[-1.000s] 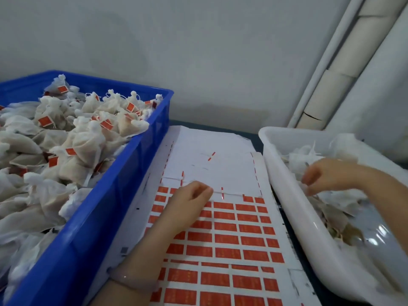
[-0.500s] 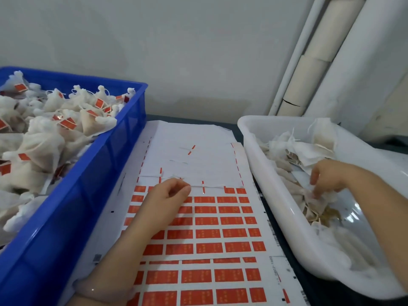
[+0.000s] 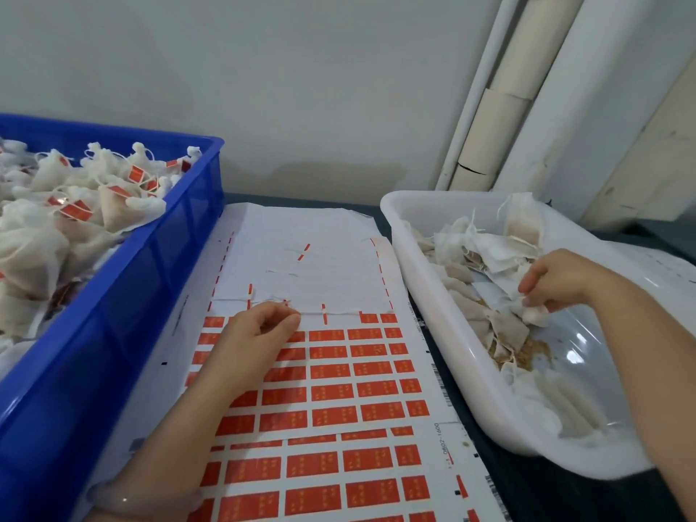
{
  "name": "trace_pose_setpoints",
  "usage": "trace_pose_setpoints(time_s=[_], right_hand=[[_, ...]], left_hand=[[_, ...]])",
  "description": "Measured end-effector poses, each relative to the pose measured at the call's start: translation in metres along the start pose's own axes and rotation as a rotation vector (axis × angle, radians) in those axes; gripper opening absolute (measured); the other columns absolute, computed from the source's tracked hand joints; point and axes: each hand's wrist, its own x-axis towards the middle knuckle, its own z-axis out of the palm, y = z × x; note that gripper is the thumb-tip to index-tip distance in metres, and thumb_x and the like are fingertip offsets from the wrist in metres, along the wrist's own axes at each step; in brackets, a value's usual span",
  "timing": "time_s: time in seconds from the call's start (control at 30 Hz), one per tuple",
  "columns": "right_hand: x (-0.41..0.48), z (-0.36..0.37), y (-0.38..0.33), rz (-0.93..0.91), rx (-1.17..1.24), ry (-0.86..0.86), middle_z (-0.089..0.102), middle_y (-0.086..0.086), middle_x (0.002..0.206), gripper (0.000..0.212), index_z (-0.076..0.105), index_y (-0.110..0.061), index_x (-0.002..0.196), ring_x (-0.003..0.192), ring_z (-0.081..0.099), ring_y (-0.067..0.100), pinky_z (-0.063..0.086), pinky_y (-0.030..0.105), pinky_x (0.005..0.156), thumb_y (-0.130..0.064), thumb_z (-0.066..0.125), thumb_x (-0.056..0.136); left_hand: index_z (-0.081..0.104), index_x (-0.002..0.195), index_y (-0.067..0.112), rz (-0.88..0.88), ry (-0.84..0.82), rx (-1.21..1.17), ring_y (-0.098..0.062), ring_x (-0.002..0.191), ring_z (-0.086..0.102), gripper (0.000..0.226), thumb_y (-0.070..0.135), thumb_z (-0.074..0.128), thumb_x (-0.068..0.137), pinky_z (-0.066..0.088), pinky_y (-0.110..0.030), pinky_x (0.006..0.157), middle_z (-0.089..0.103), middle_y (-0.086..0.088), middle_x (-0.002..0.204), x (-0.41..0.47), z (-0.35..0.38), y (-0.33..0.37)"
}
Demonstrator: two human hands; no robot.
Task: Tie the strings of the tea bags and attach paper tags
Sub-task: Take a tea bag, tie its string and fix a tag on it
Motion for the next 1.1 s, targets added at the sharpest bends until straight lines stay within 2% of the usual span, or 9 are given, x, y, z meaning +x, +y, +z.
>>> trace_pose_setpoints(time_s=[0.17, 0.23, 0.33, 0.57, 0.7, 0.8, 0.9, 1.0, 1.1], right_hand=[[0.001, -0.016, 0.008, 0.040, 0.094, -0.014, 0.067, 0.014, 0.093, 0.003, 0.064, -0.007, 0.089, 0.082, 0.064, 0.023, 0.051, 0.030, 0.058, -0.008, 0.064, 0.086], [0.003, -0.026, 0.015, 0.065, 0.034, 0.007, 0.064, 0.015, 0.098, 0.007, 0.062, -0.009, 0.090, 0.084, 0.061, 0.024, 0.051, 0.032, 0.060, -0.004, 0.063, 0.085], [-0.001, -0.029, 0.021, 0.091, -0.105, -0.106, 0.062, 0.009, 0.097, 0.021, 0.063, -0.011, 0.097, 0.087, 0.062, 0.022, 0.053, 0.031, 0.062, -0.009, 0.073, 0.079], [-0.013, -0.001, 0.007, -0.180, -0.372, -0.096, 0.056, -0.009, 0.094, 0.046, 0.058, -0.029, 0.087, 0.085, 0.055, 0.007, 0.044, 0.025, 0.068, -0.049, 0.084, 0.055], [-0.012, 0.001, -0.002, -0.253, -0.460, -0.001, 0.064, -0.007, 0.082, 0.018, 0.061, -0.028, 0.068, 0.077, 0.056, 0.006, 0.040, 0.020, 0.062, -0.027, 0.079, 0.071], [-0.018, -0.015, -0.003, -0.273, -0.357, 0.036, 0.066, -0.007, 0.078, 0.017, 0.066, -0.026, 0.066, 0.078, 0.059, 0.009, 0.042, 0.021, 0.063, -0.015, 0.076, 0.075], [-0.026, -0.032, -0.003, -0.291, -0.296, 0.066, 0.067, -0.004, 0.084, 0.013, 0.070, -0.026, 0.080, 0.081, 0.060, 0.014, 0.048, 0.028, 0.070, -0.013, 0.071, 0.079], [-0.038, -0.044, -0.007, -0.311, -0.186, 0.064, 0.067, -0.006, 0.074, 0.014, 0.073, -0.023, 0.081, 0.067, 0.058, 0.010, 0.043, 0.023, 0.057, -0.012, 0.067, 0.084], [-0.049, -0.050, -0.015, -0.356, -0.143, 0.046, 0.065, -0.012, 0.058, 0.012, 0.074, -0.024, 0.078, 0.053, 0.056, 0.003, 0.038, 0.020, 0.053, -0.017, 0.066, 0.085]], left_hand=[[0.054, 0.097, 0.037, -0.004, 0.010, 0.006, 0.003, 0.076, 0.051, 0.007, 0.037, 0.051, 0.092, 0.036, -0.009, 0.058, 0.053, 0.022, 0.088, 0.001, 0.000, 0.000], [0.054, 0.097, 0.037, 0.000, 0.012, 0.013, 0.003, 0.074, 0.050, 0.006, 0.037, 0.051, 0.092, 0.035, -0.009, 0.057, 0.052, 0.022, 0.086, 0.001, 0.001, 0.000], [0.055, 0.095, 0.037, 0.002, 0.016, 0.014, 0.003, 0.074, 0.050, 0.005, 0.035, 0.051, 0.092, 0.034, -0.009, 0.057, 0.051, 0.024, 0.085, 0.003, 0.002, 0.000], [0.054, 0.093, 0.039, 0.007, 0.008, 0.022, 0.003, 0.075, 0.052, 0.004, 0.037, 0.052, 0.091, 0.034, -0.009, 0.055, 0.052, 0.027, 0.084, 0.000, 0.001, 0.000], [0.054, 0.093, 0.039, 0.000, 0.006, 0.018, 0.003, 0.076, 0.052, 0.004, 0.037, 0.051, 0.092, 0.034, -0.009, 0.055, 0.052, 0.027, 0.085, 0.000, 0.000, 0.001], [0.054, 0.095, 0.038, -0.006, 0.007, 0.020, 0.003, 0.075, 0.052, 0.004, 0.037, 0.051, 0.092, 0.035, -0.009, 0.056, 0.052, 0.026, 0.085, 0.000, 0.000, 0.002], [0.055, 0.097, 0.037, -0.009, 0.005, 0.026, 0.001, 0.075, 0.052, 0.006, 0.036, 0.051, 0.092, 0.036, -0.009, 0.057, 0.054, 0.021, 0.087, 0.000, 0.000, 0.002], [0.055, 0.098, 0.036, -0.011, 0.004, 0.025, 0.001, 0.075, 0.052, 0.007, 0.036, 0.051, 0.092, 0.036, -0.009, 0.058, 0.055, 0.019, 0.089, 0.000, 0.000, 0.003], [0.055, 0.098, 0.035, -0.012, 0.002, 0.024, 0.001, 0.075, 0.051, 0.007, 0.036, 0.051, 0.092, 0.036, -0.009, 0.058, 0.054, 0.018, 0.090, -0.001, -0.001, 0.003]])
